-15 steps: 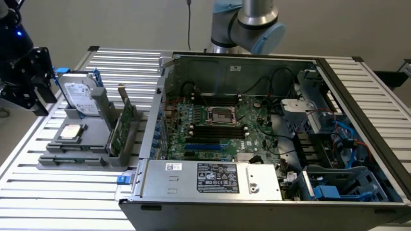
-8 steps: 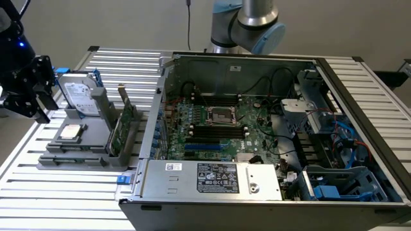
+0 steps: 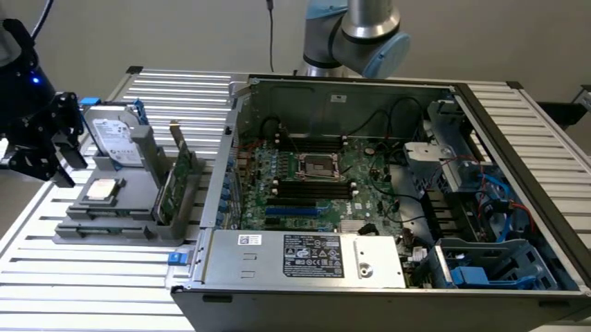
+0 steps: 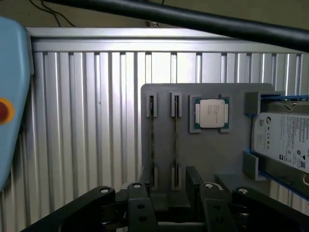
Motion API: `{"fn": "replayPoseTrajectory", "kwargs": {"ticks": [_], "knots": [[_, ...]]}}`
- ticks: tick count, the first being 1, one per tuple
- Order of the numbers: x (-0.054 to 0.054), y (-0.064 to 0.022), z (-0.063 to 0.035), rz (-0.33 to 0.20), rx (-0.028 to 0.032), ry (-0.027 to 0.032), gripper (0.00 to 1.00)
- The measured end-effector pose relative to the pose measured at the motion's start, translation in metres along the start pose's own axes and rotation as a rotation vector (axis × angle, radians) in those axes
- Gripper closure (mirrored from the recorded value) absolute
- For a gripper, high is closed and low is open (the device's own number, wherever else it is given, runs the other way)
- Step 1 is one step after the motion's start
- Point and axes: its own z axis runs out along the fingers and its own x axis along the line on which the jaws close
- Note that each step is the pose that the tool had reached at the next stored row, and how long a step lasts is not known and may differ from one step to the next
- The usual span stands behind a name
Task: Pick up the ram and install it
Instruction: 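Pick up the ram and move it above insertion slot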
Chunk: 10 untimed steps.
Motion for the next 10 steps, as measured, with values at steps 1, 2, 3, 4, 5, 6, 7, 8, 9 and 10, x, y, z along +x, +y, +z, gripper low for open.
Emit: {"fn": "replayPoseTrajectory", "kwargs": {"ticks": [1, 2, 3, 4, 5, 6, 7, 8, 9, 10], "knots": [[0.000, -0.0001, 0.0018, 0.004, 0.0001, 0.0000, 0.58], [0.001, -0.0003, 0.0037, 0.008, 0.0001, 0.0000, 0.58], [0.001, -0.0006, 0.0055, 0.012, 0.0002, -0.0001, 0.58], [0.001, -0.0008, 0.0073, 0.015, 0.0003, -0.0001, 0.58], [0.002, -0.0011, 0.0091, 0.018, 0.0003, -0.0002, 0.58], [0.002, -0.0014, 0.0109, 0.021, 0.0003, -0.0002, 0.58], [0.003, -0.0017, 0.0127, 0.024, 0.0003, -0.0001, 0.58], [0.003, -0.0019, 0.0145, 0.027, 0.0003, -0.0002, 0.58], [0.003, -0.0021, 0.0163, 0.030, 0.0004, -0.0003, 0.58], [0.004, -0.0023, 0.0181, 0.032, 0.0005, -0.0003, 0.58]]}}
